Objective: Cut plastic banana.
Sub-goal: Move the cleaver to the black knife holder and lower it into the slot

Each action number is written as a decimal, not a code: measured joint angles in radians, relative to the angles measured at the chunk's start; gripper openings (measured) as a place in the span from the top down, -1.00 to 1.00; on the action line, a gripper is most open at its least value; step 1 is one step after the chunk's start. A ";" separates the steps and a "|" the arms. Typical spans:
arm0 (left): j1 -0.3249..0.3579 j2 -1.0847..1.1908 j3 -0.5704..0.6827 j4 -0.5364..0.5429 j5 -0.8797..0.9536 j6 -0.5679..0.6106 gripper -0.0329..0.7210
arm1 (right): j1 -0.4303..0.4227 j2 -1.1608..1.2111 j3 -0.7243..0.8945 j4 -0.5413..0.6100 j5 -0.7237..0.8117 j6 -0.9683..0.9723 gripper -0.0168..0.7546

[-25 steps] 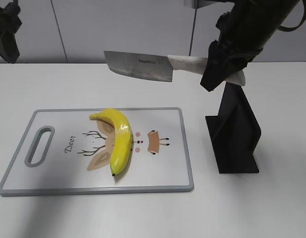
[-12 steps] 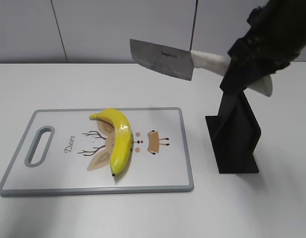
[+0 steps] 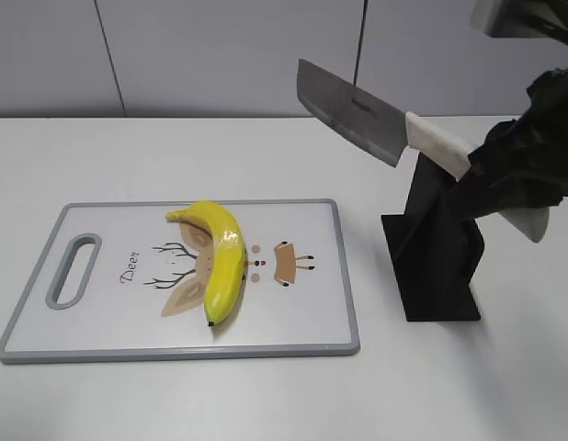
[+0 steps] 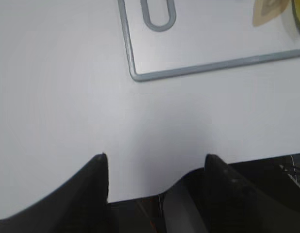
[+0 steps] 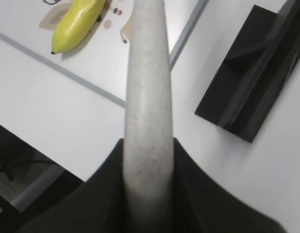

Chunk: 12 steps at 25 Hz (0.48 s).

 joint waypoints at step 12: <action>0.000 -0.684 0.159 -0.009 -0.004 -0.011 -0.62 | 0.000 -0.120 0.034 -0.033 -0.046 0.109 0.54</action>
